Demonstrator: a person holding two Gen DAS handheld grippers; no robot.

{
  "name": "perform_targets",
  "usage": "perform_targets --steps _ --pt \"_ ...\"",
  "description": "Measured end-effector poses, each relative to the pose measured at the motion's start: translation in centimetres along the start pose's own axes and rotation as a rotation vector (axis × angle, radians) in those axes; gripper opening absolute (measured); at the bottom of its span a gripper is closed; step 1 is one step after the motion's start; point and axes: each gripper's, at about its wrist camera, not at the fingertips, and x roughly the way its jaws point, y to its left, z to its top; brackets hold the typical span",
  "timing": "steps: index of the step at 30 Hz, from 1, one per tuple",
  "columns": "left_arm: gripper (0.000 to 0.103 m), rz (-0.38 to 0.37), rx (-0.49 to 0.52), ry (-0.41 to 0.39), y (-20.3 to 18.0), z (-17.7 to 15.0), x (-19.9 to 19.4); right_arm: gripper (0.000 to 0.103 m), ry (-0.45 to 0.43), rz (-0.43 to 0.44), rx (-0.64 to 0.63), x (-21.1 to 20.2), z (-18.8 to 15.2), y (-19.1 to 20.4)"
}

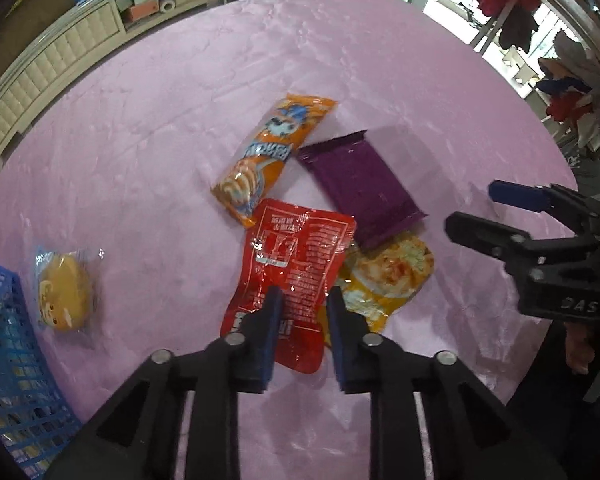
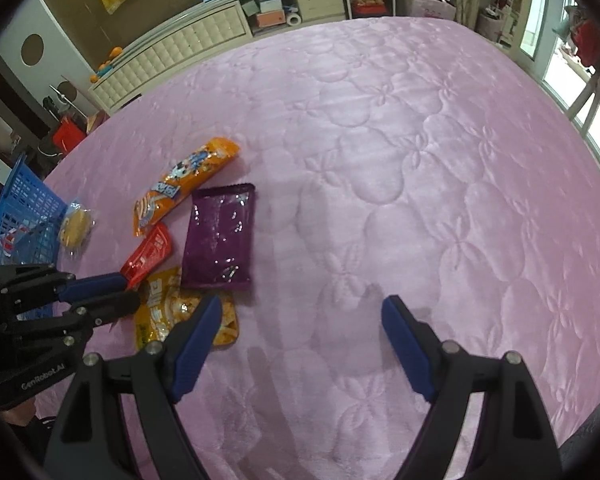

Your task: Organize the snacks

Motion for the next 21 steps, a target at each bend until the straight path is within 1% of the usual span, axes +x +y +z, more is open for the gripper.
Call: perform_targets --steps 1,3,4,6,7,9,10,13,16,18,21 --pt "0.024 -0.004 0.002 0.001 0.7 -0.1 -0.1 0.085 0.001 0.003 0.004 0.0 0.0 0.0" --pt "0.033 -0.001 0.005 0.008 0.8 0.1 0.1 0.085 0.004 0.007 0.010 0.0 -0.1 -0.1" --pt "0.035 0.005 0.009 0.021 0.9 0.3 0.4 0.085 0.006 0.009 0.013 0.0 -0.1 -0.1" --pt "0.049 0.024 0.024 0.040 1.1 0.7 1.0 0.085 0.011 0.017 0.016 0.1 -0.1 -0.1" --pt "0.052 0.040 0.040 0.028 1.1 0.8 1.1 0.085 0.014 0.023 0.017 0.1 -0.2 -0.1" --pt "0.067 0.078 0.072 0.021 1.2 1.1 1.4 0.085 0.017 0.029 0.017 0.1 -0.2 -0.1" --pt "0.070 0.088 0.077 0.023 1.3 1.3 1.5 0.085 0.020 0.029 0.015 0.1 -0.3 0.0" --pt "0.073 0.082 0.068 0.031 2.1 1.9 2.0 0.085 0.027 0.034 0.016 0.2 -0.2 0.1" --pt "0.073 0.105 0.080 0.021 2.3 2.4 1.8 0.085 0.030 0.046 0.022 0.3 -0.2 0.1" --pt "0.073 0.117 0.106 0.019 2.1 2.6 1.6 0.085 0.030 0.054 0.025 0.3 -0.2 0.0" --pt "0.073 0.146 0.183 0.023 1.6 2.9 1.3 0.085 0.040 0.064 0.023 0.4 -0.2 0.2"
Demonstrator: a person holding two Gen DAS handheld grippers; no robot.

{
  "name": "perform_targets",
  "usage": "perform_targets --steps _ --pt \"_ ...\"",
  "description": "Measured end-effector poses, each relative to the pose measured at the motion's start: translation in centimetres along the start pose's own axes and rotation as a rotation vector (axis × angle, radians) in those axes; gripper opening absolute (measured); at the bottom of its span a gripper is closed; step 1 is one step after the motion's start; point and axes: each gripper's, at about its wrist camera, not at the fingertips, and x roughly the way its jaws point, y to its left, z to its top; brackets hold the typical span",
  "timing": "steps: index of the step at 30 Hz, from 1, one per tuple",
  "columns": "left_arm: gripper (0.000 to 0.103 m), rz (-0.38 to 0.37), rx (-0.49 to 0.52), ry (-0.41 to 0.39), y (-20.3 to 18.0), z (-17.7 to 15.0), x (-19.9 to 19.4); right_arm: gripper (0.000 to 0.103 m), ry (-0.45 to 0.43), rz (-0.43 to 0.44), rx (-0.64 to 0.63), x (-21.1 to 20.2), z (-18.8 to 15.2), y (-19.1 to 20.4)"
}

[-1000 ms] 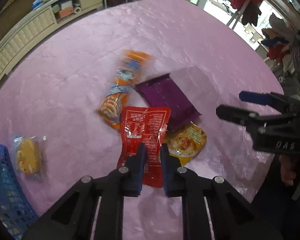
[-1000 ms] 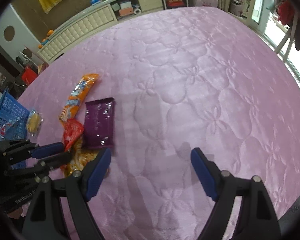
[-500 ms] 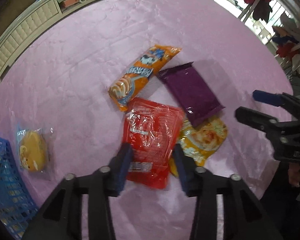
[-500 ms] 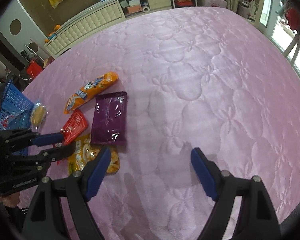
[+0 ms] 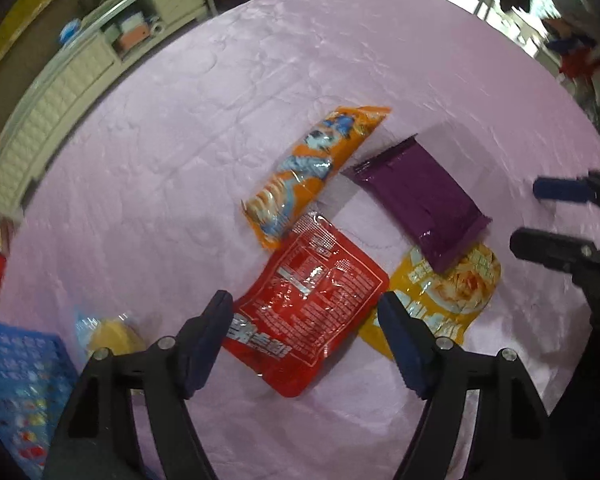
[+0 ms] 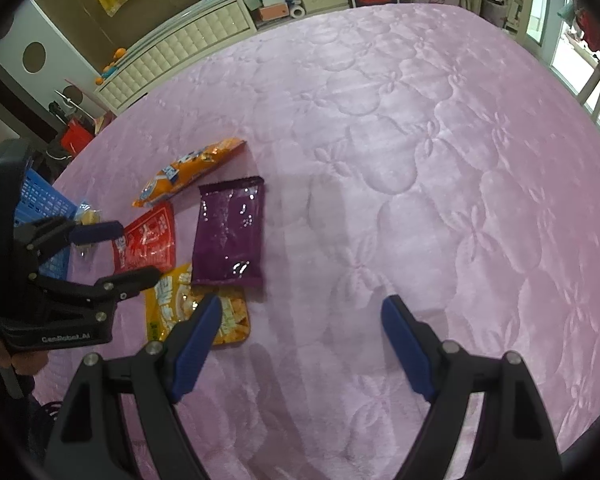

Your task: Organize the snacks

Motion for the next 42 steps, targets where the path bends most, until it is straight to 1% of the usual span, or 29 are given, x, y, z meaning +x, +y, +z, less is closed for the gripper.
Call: perform_targets --steps 4,5,6,9,11,13,15,20,22,23,24,25,26,29,30,32,33,37,39,42 --pt "0.073 -0.005 0.047 0.076 0.1 1.0 0.8 0.085 -0.003 0.019 -0.010 0.0 0.0 0.5" --pt "0.073 0.000 0.059 0.085 0.0 1.3 1.1 0.085 -0.002 0.021 -0.013 0.0 0.0 0.6" --pt "0.075 0.000 0.069 0.090 -0.3 1.6 1.4 0.085 0.000 0.023 -0.017 0.1 0.1 0.7" --pt "0.078 0.009 0.097 0.080 -1.7 3.0 1.9 0.085 0.006 0.032 -0.023 0.3 0.1 0.9" --pt "0.078 -0.016 0.090 0.073 -2.2 3.8 2.3 0.085 0.008 0.031 -0.026 0.4 0.1 1.0" --pt "0.078 -0.055 0.054 0.073 -1.8 4.2 2.6 0.085 0.008 0.033 -0.024 0.5 0.2 1.0" --pt "0.078 -0.102 0.022 0.070 -1.3 3.8 2.9 0.085 0.005 0.035 -0.021 0.5 0.3 0.8" --pt "0.078 -0.109 0.032 0.048 -1.9 3.0 2.9 0.085 0.005 0.030 -0.008 0.6 0.4 0.3" --pt "0.078 -0.103 0.012 0.042 -1.8 2.5 2.8 0.085 0.010 0.021 -0.003 0.8 0.8 0.2" --pt "0.073 -0.101 0.006 0.038 -2.0 2.2 2.6 0.085 0.017 0.017 -0.004 1.0 1.0 0.3" --pt "0.063 -0.102 0.006 0.033 -2.4 1.7 2.3 0.085 0.020 0.012 -0.012 1.1 1.3 0.5" --pt "0.058 -0.103 0.001 0.030 -2.8 1.3 1.8 0.085 0.022 0.004 -0.031 1.2 1.6 0.9" --pt "0.054 -0.100 -0.004 0.028 -3.0 -0.4 1.3 0.085 0.028 0.000 -0.046 1.4 1.9 1.2" --pt "0.051 -0.100 -0.026 0.015 -2.8 -1.2 1.0 0.085 0.048 -0.036 -0.087 2.3 2.8 2.2" --pt "0.049 -0.098 -0.041 0.010 -2.8 -1.5 0.9 0.085 0.053 -0.057 -0.103 2.6 3.2 2.6" --pt "0.044 -0.089 -0.072 -0.003 -2.1 -2.6 0.0 0.085 0.062 -0.071 -0.124 3.2 3.8 3.5" --pt "0.040 -0.092 -0.085 -0.010 -1.7 -3.4 0.0 0.085 0.067 -0.077 -0.134 3.4 4.2 4.0" --pt "0.037 -0.101 -0.126 -0.014 -1.0 -4.6 -0.2 0.085 0.097 -0.084 -0.174 4.5 5.3 5.5" --pt "0.036 -0.094 -0.133 -0.014 -1.0 -4.9 -0.3 0.085 0.103 -0.108 -0.183 4.9 5.7 6.0" --pt "0.036 -0.100 -0.163 -0.014 -1.2 -4.8 -0.4 0.076 0.111 -0.124 -0.198 5.5 6.1 6.6"
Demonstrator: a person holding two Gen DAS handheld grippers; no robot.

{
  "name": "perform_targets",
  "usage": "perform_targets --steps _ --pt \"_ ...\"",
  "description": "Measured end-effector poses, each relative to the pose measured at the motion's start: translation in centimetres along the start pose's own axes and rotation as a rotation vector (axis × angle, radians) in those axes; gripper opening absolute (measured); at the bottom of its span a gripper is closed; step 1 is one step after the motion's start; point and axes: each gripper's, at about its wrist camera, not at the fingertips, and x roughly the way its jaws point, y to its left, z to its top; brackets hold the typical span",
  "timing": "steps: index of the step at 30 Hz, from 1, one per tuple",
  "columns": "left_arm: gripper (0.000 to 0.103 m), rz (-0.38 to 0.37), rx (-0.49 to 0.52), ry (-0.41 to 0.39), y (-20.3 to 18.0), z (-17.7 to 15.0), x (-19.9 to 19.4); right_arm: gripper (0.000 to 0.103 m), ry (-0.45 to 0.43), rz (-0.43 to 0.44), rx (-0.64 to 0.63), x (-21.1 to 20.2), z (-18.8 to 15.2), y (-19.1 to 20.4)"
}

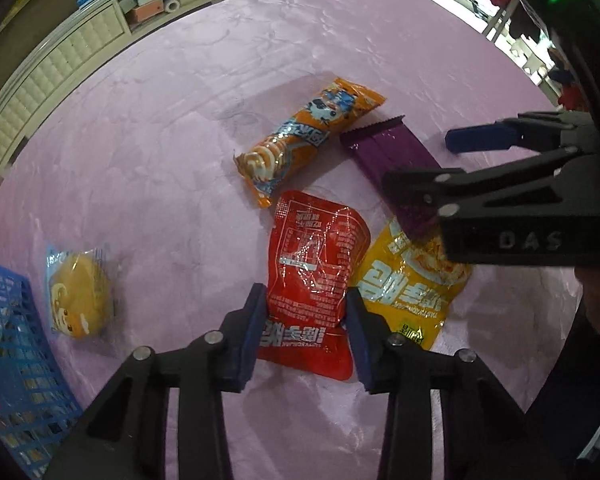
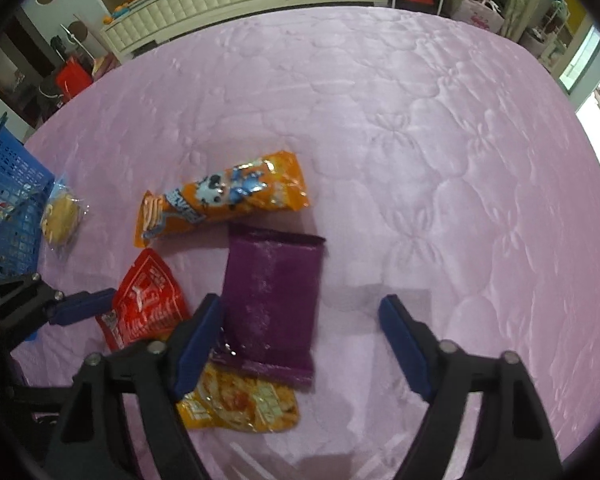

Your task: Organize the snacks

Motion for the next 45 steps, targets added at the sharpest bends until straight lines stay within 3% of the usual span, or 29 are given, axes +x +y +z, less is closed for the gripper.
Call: perform_targets --steps 7,9,13,20,23,26,29,37,45 --pt "0.031 -0.059 -0.071 -0.041 1.7 -1.6 -0.9 0.067 0.029 -0.010 0.001 0.5 1.1 0.8" --pt "0.024 -0.049 -0.086 -0.045 2.1 -1.9 -1.5 0.067 0.043 -0.009 0.001 0.6 1.4 1.0" --pt "0.022 -0.026 -0.103 -0.057 3.4 -3.2 -1.9 0.067 0.048 -0.003 0.048 1.0 1.9 0.8" --pt "0.013 -0.045 -0.143 -0.090 3.9 -4.0 -3.1 0.067 0.055 -0.071 -0.032 1.8 1.7 3.9" --pt "0.011 -0.033 -0.137 -0.096 3.6 -3.6 -3.3 0.054 0.034 -0.084 -0.055 2.1 1.3 5.2" --pt "0.009 -0.036 -0.159 -0.107 4.1 -4.4 -3.8 0.052 0.029 -0.070 -0.047 2.0 0.7 5.2" --pt "0.007 -0.055 -0.186 -0.121 5.3 -3.5 -4.8 0.052 0.025 -0.031 -0.014 1.0 -0.6 4.6" --pt "0.003 -0.043 -0.203 -0.194 5.7 -5.0 -8.8 0.052 -0.038 -0.014 -0.018 -4.5 -2.5 5.5" --pt "0.003 -0.035 -0.216 -0.328 5.6 -7.6 -16.3 0.052 -0.130 -0.011 -0.055 -10.3 -2.7 7.8"
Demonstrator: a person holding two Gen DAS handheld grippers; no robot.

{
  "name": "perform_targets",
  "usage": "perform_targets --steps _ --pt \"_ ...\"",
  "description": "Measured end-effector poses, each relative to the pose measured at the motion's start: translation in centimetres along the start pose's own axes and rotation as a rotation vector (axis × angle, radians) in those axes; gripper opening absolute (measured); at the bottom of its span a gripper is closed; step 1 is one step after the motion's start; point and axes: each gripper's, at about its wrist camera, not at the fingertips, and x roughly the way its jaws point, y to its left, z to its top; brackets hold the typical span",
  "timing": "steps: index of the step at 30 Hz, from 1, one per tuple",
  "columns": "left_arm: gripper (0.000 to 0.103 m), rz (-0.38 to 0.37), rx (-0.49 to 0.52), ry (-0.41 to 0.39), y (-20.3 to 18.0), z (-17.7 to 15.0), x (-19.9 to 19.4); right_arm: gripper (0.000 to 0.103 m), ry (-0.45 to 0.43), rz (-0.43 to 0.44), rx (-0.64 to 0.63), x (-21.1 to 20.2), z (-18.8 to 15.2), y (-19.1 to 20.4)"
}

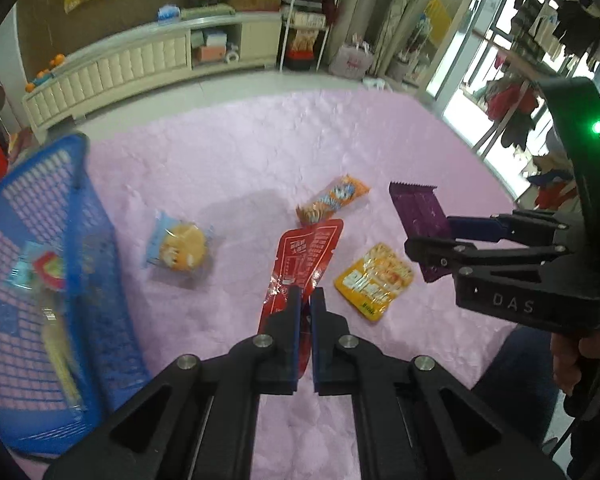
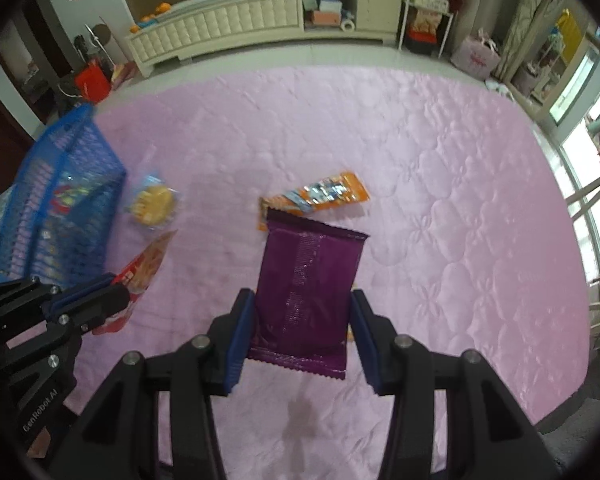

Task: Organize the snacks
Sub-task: 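Carry the red pouch and purple pack into the basket and open both tools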

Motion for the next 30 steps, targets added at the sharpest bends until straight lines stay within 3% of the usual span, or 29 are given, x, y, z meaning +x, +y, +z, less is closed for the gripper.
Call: perform_targets --steps 7,15,23,30 --pt "0.003 0.026 -0.023 -0.107 2.6 -0.4 -6.6 0.052 -0.090 0.036 -0.065 -4.6 0.7 4.6" --pt "0.003 0.094 -0.078 -0.144 7.5 -2.0 -11.1 0.052 -0.143 0.115 -0.131 -6.1 1.8 11.0" --pt "0.003 0.129 -0.156 -0.134 11.0 -3.6 -12.2 0.052 -0.115 0.175 -0.177 -4.6 2.2 15.2" --pt "0.003 0.132 -0.180 -0.096 12.0 -4.3 -10.8 0.052 -0.090 0.189 -0.208 -3.6 2.0 16.6"
